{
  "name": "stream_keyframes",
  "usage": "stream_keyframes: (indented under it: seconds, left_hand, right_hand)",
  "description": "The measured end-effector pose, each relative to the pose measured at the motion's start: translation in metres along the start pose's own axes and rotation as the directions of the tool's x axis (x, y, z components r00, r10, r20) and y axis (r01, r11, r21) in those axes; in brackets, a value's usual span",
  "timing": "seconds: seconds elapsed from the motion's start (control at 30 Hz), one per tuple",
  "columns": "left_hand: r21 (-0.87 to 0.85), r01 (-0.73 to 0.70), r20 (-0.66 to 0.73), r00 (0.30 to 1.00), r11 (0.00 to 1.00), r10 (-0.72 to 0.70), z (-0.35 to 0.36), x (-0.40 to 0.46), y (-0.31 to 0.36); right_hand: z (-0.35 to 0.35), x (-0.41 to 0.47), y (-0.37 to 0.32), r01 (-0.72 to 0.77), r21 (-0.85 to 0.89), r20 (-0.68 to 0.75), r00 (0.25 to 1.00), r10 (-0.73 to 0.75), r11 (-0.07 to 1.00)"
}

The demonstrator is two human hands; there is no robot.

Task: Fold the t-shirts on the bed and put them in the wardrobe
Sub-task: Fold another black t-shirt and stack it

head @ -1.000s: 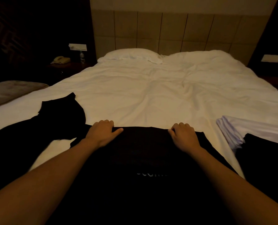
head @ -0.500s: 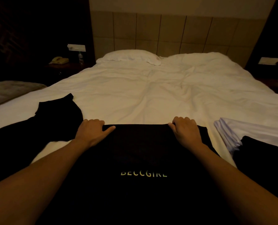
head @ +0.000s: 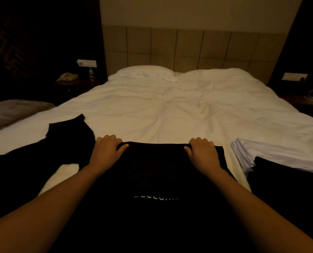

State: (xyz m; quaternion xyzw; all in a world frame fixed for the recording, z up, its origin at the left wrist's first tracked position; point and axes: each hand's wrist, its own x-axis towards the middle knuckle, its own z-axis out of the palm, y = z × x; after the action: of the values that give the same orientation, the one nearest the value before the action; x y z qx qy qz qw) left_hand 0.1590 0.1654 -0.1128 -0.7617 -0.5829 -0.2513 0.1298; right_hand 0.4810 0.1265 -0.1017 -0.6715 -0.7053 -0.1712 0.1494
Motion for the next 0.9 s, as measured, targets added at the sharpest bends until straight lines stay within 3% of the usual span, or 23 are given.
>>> stream_keyframes:
  seconds: [0.07,0.27,0.53,0.7,0.9]
  left_hand:
    - [-0.001,-0.024,-0.089,0.996,1.000,0.024,-0.018,-0.002,0.002]
    - [-0.007,-0.106,-0.240,0.965,0.994,0.101,-0.070,-0.022,0.008]
    - [-0.056,-0.112,-0.243,0.965,0.992,0.095,-0.108,-0.095,0.019]
    - [-0.181,-0.079,-0.097,0.993,0.980,0.063,-0.107,-0.165,0.027]
    - [-0.208,0.035,0.227,0.974,0.977,0.013,-0.099,-0.234,0.037]
  right_hand:
    - [-0.016,-0.005,0.000,-0.013,0.036,-0.080,0.997,0.016,0.999]
    - [-0.061,-0.028,0.003,-0.007,0.078,-0.144,0.989,0.018,0.997]
    - [-0.096,-0.098,-0.007,0.047,0.165,-0.223,0.975,-0.009,0.985]
    - [-0.089,-0.169,-0.010,0.041,0.170,-0.079,0.996,-0.028,0.985]
    - [-0.086,-0.237,-0.013,-0.067,0.223,0.211,0.977,0.019,0.972]
